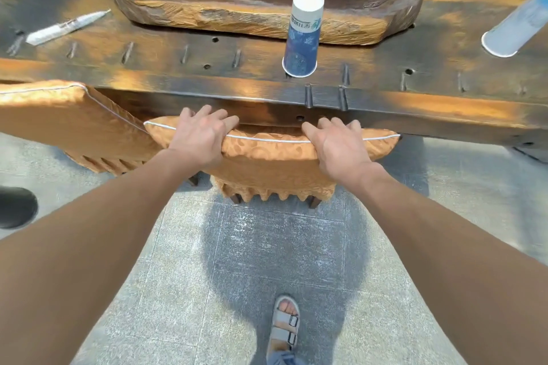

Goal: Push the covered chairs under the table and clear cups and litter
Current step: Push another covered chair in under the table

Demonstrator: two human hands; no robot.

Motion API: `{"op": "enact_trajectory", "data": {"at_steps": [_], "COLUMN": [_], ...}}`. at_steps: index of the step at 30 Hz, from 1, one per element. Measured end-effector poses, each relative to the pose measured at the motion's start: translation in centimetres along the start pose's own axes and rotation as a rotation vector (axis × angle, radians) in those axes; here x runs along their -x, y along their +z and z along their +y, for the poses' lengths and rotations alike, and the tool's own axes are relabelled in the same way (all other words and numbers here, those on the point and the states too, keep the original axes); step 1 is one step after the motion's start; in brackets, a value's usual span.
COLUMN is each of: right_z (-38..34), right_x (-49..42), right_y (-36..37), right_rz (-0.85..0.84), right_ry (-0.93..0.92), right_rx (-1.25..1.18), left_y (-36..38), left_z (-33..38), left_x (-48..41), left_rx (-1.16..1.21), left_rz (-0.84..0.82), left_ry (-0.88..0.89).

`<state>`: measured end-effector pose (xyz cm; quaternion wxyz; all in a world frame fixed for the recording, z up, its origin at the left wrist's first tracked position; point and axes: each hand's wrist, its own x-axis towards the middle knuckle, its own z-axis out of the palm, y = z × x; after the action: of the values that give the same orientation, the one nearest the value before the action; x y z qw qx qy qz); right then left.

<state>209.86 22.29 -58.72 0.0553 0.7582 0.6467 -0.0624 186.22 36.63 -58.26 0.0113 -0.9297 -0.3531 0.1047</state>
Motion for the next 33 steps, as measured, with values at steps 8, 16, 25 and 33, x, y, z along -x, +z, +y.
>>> {"op": "enact_trajectory", "data": {"at_steps": [8,16,25,33], "right_z": [1.6,1.7,1.1,1.6], "right_x": [-3.4,-3.8,-3.7,-4.2], "right_y": [-1.3,-1.3,-2.2,-2.5], "right_rz": [-0.033,-0.006,-0.071,-0.153], "right_ry": [-0.011,-0.004,0.058,0.015], "right_rx": [-0.019,-0.038,-0.063,-0.069], "left_y": [-1.4,-1.2,-1.0,-0.6], "left_z": [-0.3,0.1,0.9,0.5], "left_x": [-3.6,-4.4,-4.6,-4.5], "left_rx": [0.027,0.010,0.014,0.038], "left_rz": [-0.086,-0.134,-0.195,-0.207], "left_ry": [-0.104,-0.204,-0.341,-0.344]}}
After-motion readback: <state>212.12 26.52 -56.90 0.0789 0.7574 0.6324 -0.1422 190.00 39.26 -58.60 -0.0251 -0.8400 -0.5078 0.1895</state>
